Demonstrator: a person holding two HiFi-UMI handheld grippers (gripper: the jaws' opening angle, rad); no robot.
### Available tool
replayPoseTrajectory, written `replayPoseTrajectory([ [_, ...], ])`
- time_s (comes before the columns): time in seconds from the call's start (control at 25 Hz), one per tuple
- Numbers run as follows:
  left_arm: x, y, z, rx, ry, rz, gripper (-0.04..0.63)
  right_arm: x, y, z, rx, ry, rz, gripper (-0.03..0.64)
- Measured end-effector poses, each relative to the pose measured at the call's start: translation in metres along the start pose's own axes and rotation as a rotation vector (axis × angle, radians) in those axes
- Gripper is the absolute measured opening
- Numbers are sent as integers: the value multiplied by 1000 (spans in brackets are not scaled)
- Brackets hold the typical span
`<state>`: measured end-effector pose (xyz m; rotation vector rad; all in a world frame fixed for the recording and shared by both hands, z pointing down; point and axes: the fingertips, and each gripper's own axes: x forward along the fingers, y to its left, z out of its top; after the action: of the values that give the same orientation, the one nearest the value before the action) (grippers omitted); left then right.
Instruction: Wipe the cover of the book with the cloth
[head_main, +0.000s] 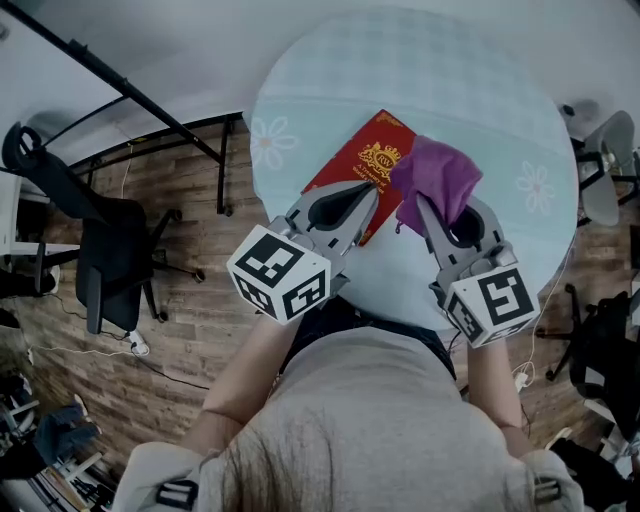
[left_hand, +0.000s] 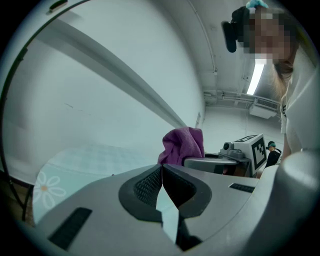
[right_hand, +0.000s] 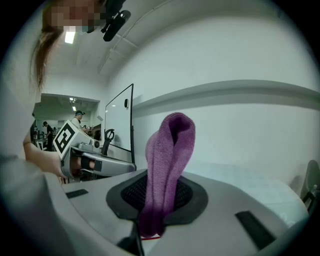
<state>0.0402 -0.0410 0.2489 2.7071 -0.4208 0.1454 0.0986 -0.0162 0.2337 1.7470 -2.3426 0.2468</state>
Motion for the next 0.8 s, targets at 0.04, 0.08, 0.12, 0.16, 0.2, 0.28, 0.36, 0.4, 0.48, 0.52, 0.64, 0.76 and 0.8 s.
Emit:
replayPoseTrajectory([
  [0.04,1,0,-3,-7,12,4,25,0,-1,-2,1,5,-2,78],
  [0.08,1,0,-6,-14,17,3,25,-1,-1,-3,2,8,-5,78],
  [0.12,0,0,-7,-24,17,1,25,-1,-2,-4,4,11,-8,78],
  [0.16,-1,1,-9,-37,14,-2,25,-1,-2,-4,6,14,-10,78],
  [0.2,-2,1,-10,-48,11,-3,25,-2,-2,-5,8,17,-11,77],
  [0.28,-5,2,-11,-57,10,3,25,-2,-1,-6,10,22,-9,77],
  [0.36,-7,4,-12,-57,12,11,25,-2,1,-6,10,25,-2,77],
  [0.4,-7,5,-13,-59,14,14,25,-2,3,-6,10,27,3,77],
  [0.48,-8,6,-14,-61,15,19,25,-1,8,-8,9,30,17,77],
  [0.52,-9,6,-14,-61,14,21,25,0,9,-9,8,33,24,77],
  [0.64,-9,6,-15,-56,15,21,25,0,13,-11,6,41,40,77],
  [0.76,-9,2,-18,-50,24,13,25,-3,12,-14,12,55,43,76],
  [0.8,-9,0,-18,-47,27,10,25,-4,11,-14,8,63,46,75],
])
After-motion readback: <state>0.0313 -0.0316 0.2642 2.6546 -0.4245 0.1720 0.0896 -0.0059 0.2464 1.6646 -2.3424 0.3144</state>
